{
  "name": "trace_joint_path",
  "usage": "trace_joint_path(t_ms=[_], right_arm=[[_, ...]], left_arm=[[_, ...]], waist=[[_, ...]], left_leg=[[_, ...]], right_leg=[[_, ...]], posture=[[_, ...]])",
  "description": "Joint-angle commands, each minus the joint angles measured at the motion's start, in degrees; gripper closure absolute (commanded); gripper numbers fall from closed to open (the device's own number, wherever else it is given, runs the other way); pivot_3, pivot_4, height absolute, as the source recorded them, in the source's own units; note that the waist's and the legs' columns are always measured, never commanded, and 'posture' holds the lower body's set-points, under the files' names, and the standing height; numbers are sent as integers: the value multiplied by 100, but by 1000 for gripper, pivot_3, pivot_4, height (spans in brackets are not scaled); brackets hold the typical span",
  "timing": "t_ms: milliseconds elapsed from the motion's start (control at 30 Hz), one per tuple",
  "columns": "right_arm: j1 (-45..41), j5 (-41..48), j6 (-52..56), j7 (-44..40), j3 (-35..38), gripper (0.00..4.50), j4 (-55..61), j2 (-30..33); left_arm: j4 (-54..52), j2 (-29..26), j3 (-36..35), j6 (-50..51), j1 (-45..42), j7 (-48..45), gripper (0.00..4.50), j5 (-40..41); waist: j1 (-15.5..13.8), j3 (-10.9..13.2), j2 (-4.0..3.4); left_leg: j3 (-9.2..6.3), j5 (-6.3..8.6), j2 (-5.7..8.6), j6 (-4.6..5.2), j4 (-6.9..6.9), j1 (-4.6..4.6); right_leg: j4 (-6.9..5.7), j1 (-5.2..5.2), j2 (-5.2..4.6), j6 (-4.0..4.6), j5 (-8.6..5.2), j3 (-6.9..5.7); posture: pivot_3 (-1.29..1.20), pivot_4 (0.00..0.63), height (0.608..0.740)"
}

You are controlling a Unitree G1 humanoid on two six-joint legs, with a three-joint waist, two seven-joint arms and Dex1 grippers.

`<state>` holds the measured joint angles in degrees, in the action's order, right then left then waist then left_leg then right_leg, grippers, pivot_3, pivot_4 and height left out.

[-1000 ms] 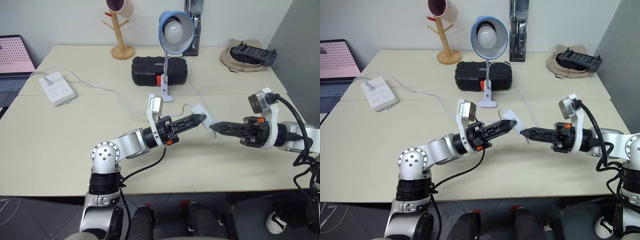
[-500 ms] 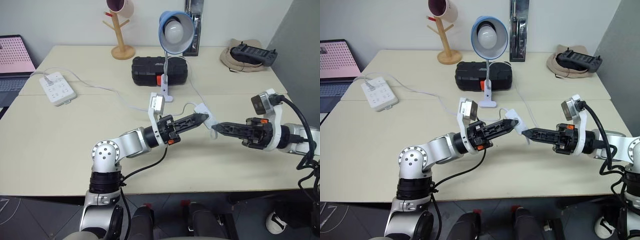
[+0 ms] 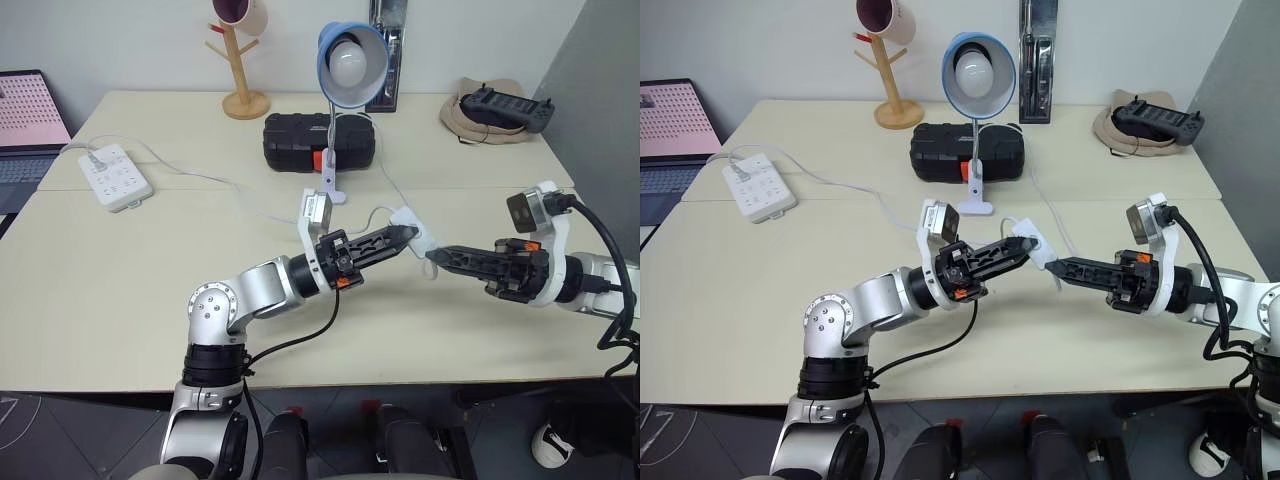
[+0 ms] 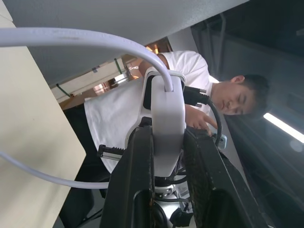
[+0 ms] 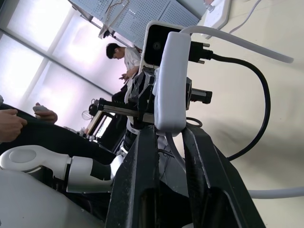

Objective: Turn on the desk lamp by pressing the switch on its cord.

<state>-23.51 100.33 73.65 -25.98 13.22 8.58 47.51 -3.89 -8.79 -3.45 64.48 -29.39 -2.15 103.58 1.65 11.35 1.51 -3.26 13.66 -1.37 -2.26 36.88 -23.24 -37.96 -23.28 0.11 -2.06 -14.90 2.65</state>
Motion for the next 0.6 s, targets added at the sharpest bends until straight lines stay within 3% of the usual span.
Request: trace_joint_path(t_ms=[33,600], right_arm=[[124,75,7,36,-14,4136,251,211],[340,160,-223,1,-143,4136,410,400]], left_arm=[[-35,37,-172,-431,-23,140,3960,524],[-166,-100,-32,-455,-31,96,3960,601]], waist=[[-2,0,0],[-5,0,0]], left_leg=[[0,0,0,0,0,0],[1,0,1,0,1,0]], right_leg=[[0,0,0,0,0,0],[0,0,0,-2,1,1]], posture=[[0,150,740],[0,150,740]])
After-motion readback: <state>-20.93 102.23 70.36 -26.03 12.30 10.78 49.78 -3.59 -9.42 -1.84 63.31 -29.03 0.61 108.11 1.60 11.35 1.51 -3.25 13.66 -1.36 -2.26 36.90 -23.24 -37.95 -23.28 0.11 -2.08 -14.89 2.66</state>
